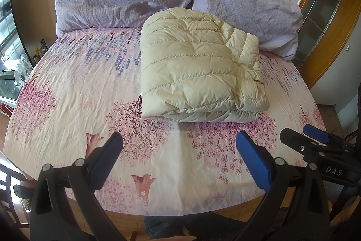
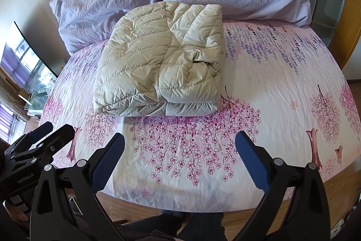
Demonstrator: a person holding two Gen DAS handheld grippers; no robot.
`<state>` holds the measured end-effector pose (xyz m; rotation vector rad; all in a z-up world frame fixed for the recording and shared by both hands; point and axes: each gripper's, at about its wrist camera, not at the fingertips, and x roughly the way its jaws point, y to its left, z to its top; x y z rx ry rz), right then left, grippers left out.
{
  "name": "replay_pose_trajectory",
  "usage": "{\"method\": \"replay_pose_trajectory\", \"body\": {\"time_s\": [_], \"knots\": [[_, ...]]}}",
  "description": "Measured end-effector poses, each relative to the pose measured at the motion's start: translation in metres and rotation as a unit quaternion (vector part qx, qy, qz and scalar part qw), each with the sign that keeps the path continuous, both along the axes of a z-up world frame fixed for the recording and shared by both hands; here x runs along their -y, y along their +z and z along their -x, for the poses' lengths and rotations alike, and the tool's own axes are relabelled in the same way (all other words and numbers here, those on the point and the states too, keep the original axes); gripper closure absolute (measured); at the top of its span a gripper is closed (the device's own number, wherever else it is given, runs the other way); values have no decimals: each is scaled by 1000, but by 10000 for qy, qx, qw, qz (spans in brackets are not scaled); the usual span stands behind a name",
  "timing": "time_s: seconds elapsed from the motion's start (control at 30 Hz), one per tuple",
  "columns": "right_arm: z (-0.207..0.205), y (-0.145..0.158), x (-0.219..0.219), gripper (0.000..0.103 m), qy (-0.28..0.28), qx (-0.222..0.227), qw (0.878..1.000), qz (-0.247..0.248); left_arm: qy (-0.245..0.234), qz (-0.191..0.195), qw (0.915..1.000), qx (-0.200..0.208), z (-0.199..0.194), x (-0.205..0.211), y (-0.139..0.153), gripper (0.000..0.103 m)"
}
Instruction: Fold large clothes
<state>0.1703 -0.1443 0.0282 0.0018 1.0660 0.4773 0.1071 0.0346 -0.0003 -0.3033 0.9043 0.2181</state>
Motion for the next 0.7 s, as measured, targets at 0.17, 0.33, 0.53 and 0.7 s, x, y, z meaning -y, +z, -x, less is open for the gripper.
{"method": "replay_pose_trajectory", "body": {"time_s": [0.17,0.33,0.53,0.7], "knots": [[-2,0,0,3,2,10,10000,0,-7,-1,10000,1,-1,0,1,3],[-2,1,0,3,-5,4,10000,-4,-15,3,10000,-3,-2,0,1,3],[-4,1,2,3,-11,13,10000,-9,-27,-6,10000,-4,-6,-1,3,3],[-5,1,2,3,-7,25,10000,-12,-36,-6,10000,-1,-9,-1,3,3]]}}
